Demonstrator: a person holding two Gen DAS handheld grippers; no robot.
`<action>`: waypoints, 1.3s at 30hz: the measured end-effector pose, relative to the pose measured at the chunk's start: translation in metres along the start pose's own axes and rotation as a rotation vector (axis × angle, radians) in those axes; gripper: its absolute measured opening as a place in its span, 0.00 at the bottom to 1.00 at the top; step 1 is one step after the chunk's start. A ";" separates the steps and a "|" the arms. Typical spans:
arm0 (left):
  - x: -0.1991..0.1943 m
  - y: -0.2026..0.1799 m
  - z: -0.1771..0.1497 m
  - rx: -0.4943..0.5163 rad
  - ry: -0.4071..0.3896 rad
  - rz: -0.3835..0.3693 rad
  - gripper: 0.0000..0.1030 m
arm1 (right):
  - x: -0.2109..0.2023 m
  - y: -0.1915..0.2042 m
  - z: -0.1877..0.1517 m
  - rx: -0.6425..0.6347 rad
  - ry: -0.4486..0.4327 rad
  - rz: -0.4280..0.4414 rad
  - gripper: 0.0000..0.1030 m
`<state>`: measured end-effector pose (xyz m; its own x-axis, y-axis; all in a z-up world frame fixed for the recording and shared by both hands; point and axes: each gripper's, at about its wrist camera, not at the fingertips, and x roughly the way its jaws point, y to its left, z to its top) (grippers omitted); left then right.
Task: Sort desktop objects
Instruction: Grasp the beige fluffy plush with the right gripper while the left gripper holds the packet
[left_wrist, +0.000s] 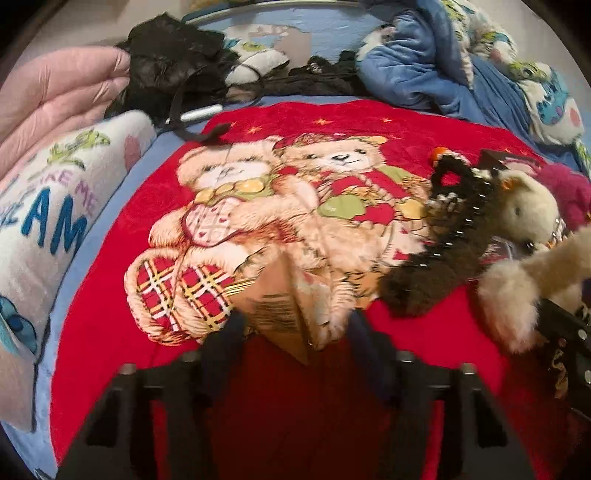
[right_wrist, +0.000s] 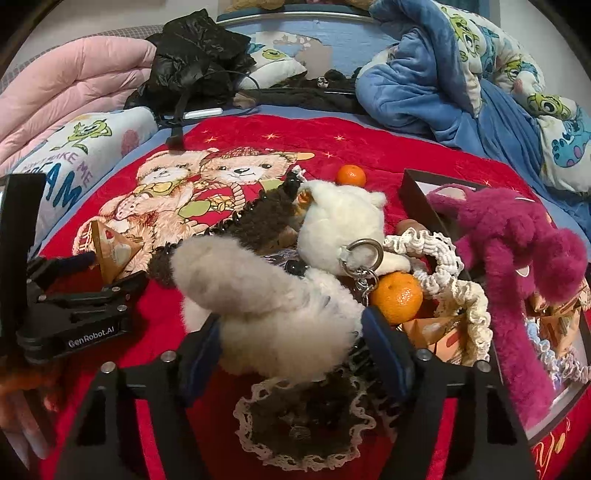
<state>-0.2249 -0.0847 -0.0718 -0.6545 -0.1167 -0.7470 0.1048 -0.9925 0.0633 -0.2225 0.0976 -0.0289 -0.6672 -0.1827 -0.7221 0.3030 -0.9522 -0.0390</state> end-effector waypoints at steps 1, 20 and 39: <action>-0.001 -0.004 0.000 0.018 -0.006 0.016 0.39 | 0.000 0.000 0.000 -0.001 0.000 -0.001 0.67; -0.015 -0.026 0.000 0.129 -0.079 0.096 0.14 | -0.008 0.004 0.001 0.011 -0.016 0.040 0.22; -0.026 -0.024 0.000 0.110 -0.116 0.093 0.14 | -0.015 -0.001 0.005 0.053 -0.032 0.105 0.10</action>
<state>-0.2103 -0.0581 -0.0533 -0.7285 -0.2051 -0.6537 0.0901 -0.9745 0.2054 -0.2159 0.0998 -0.0149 -0.6557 -0.2887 -0.6976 0.3364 -0.9389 0.0724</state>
